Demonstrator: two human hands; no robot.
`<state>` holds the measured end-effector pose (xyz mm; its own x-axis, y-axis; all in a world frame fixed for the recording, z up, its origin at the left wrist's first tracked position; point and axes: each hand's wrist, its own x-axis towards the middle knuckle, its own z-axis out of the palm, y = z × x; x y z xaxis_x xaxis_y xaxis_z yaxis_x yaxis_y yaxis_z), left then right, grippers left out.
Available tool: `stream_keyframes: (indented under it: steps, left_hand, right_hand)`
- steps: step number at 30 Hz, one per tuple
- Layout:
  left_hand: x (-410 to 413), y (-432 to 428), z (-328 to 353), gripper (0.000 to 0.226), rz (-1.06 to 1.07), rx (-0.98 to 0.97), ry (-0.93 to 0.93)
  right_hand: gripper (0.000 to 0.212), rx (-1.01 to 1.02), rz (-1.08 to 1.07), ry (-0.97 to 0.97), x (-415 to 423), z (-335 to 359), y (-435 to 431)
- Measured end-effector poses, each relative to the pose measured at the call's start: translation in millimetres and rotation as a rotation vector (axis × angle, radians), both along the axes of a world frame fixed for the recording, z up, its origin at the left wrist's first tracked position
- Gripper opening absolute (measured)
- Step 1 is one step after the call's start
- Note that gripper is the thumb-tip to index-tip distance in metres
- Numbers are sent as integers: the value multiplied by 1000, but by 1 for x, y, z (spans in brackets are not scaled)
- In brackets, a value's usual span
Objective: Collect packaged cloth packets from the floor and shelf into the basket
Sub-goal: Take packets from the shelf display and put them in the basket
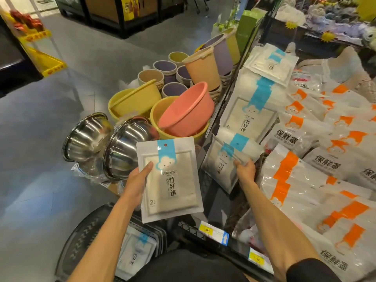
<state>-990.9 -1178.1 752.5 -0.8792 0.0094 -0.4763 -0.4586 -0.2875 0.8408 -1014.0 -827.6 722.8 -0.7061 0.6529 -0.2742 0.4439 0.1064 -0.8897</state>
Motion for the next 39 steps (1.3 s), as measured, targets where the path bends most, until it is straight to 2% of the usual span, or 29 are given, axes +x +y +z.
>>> stream_keyframes:
  steps: [7, 15, 19, 23, 33, 39]
  left_hand:
    - [-13, 9, -2, 29, -37, 8, 25]
    - [-11, 14, -12, 29, -56, 11, 14]
    - [-6, 15, -15, 30, -66, 3, 13]
    - [-6, 12, -9, 28, -50, 15, 13]
    - [-3, 7, -6, 32, -37, 42, 4]
    - [-15, 9, 2, 32, -35, 30, 25]
  right_hand:
    - [38, 34, 33, -25, -10, 1, 9]
    - [24, 485, 256, -46, -12, 36, 7]
    - [4, 672, 370, -203, -20, 46, 19]
    - [30, 695, 494, -407, -32, 53, 30]
    - [14, 748, 625, -557, -59, 52, 34]
    - [30, 774, 672, -559, -69, 52, 27]
